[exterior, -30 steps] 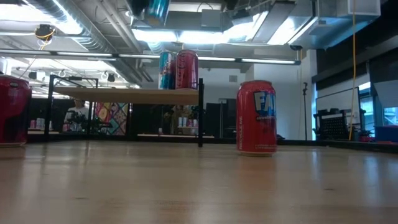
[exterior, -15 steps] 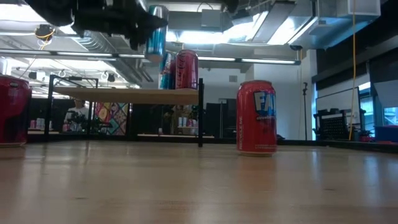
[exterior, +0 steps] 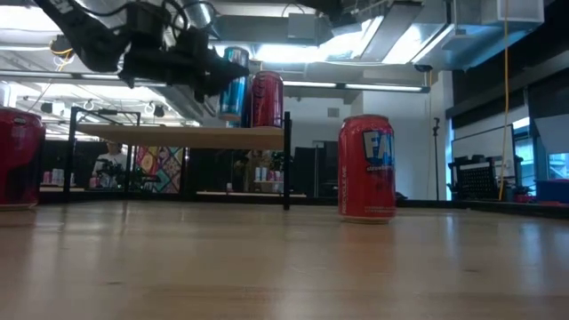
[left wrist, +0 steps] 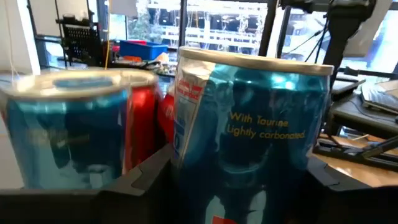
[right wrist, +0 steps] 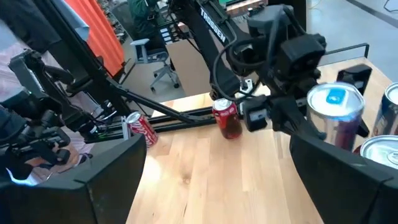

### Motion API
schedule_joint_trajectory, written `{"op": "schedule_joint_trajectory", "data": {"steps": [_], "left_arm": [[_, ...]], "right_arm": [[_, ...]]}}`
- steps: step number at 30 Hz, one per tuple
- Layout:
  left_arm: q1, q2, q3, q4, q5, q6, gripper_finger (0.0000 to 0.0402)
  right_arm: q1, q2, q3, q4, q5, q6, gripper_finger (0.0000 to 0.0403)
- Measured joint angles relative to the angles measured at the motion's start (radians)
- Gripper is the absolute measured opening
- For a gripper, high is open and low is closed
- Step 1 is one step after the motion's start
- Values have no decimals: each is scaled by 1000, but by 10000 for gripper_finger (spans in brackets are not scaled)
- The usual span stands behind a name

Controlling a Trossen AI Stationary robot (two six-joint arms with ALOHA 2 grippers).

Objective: Place canned beverage on shelf
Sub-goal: Put the blue soda can on the shelf aligned with the other blue soda can

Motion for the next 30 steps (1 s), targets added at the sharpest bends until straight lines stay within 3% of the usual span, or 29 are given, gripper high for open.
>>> {"op": "schedule_joint_trajectory", "data": {"steps": [19, 30], "left_arm": [[28, 89, 0, 61, -7, 26, 207], [23, 92, 0, 63, -20, -6, 261]], "right_arm": [[0, 0, 0, -2, 2, 0, 383], [0, 0, 0, -8, 1, 0, 383]]}}
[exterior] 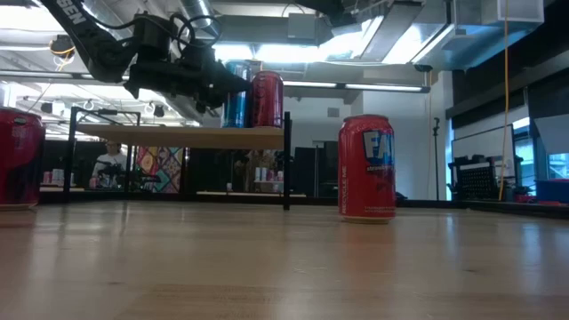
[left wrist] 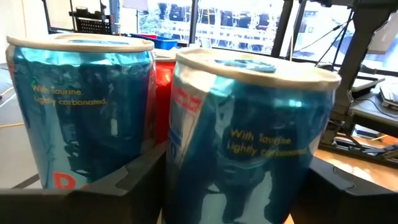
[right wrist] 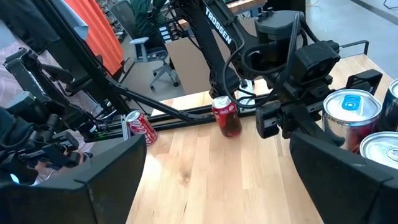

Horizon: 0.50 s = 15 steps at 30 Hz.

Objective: Place canned beverage on shelf
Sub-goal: Put the blue soda can on the shelf aligned with the other blue soda can, then put the top red soda can on the shelf

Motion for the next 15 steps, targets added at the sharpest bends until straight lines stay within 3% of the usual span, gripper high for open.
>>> {"op": "schedule_joint_trajectory", "data": {"steps": [15], "left_arm": [[0, -111, 1, 8, 19, -24, 270]], "right_arm": [[0, 0, 0, 0, 0, -6, 383]]}}
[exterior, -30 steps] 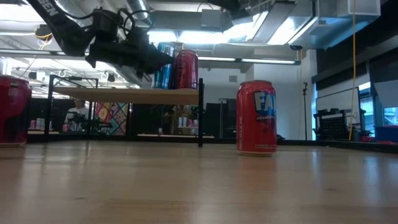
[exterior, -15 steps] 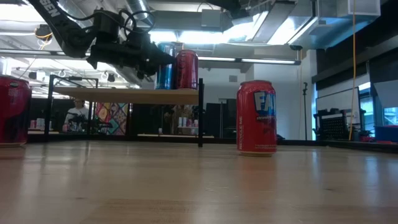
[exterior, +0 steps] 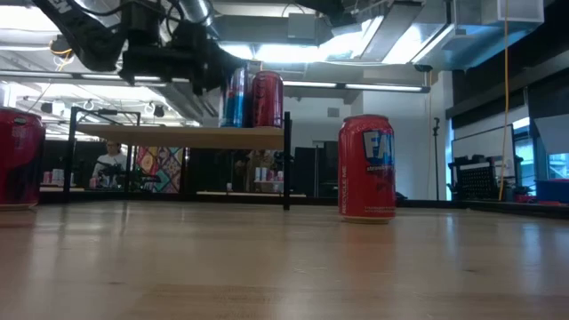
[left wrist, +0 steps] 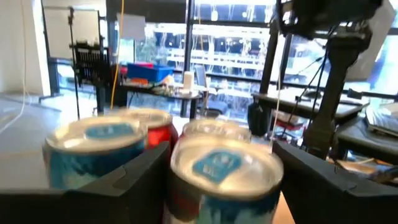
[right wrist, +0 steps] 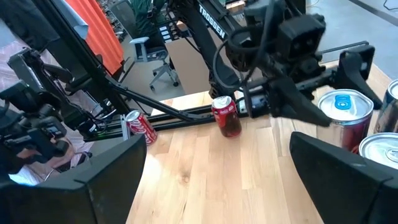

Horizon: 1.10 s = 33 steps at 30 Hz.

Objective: Place canned beverage on shelf
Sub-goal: Put the top red soda can on the shelf

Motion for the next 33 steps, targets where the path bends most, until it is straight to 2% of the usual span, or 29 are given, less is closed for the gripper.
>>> {"op": "schedule_joint_trajectory", "data": {"steps": [8, 13, 17, 19, 22, 24, 25, 29, 33], "left_arm": [[0, -118, 3, -3, 0, 4, 270], [0, -211, 64, -96, 5, 2, 270], [-27, -263, 215, -406, 21, 8, 270], [-55, -269, 313, -590, 23, 39, 270], [-118, -268, 457, -834, 21, 89, 270], [-175, -267, 539, -965, -11, 108, 270], [-207, -266, 573, -1024, -36, 109, 270], [-351, -265, 659, -1217, -176, 66, 270], [-519, -252, 672, -1252, -317, -35, 270]], "right_arm": [[0, 0, 0, 0, 0, 0, 383], [0, 0, 0, 0, 0, 0, 383], [0, 0, 0, 0, 0, 5, 383], [0, 0, 0, 2, -8, 61, 383], [-1, 0, 0, -1, -99, 115, 383], [5, -5, 0, -52, -159, 83, 383], [19, -8, 0, -96, -156, 55, 383], [98, -28, -1, -307, -6, -100, 383], [182, -32, -2, -457, 106, -188, 383]]}}
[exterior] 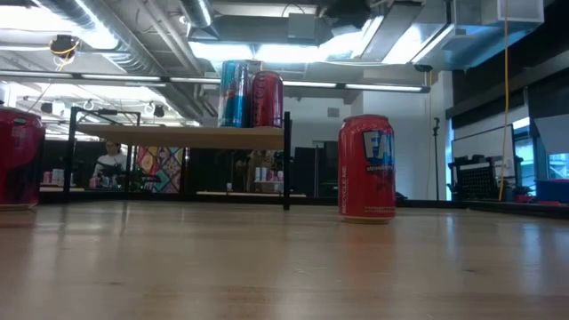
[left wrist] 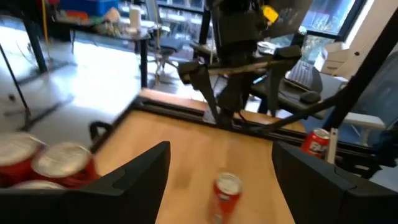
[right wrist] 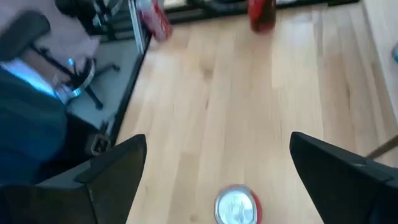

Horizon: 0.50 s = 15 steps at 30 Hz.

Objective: Place canned beverage on shelf
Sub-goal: Put the top red soda can on the shelf

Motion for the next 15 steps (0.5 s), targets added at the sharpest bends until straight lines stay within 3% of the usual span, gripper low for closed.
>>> {"op": "schedule_joint_trajectory", "data": {"steps": [7, 15], "left_arm": [[-221, 102, 0, 2, -267, -128, 270], [-293, 298, -1, 159, -314, -213, 270]], "right_arm": [[113, -92, -19, -120, 85, -27, 383], [223, -341, -243, -74, 183, 129, 383]]}}
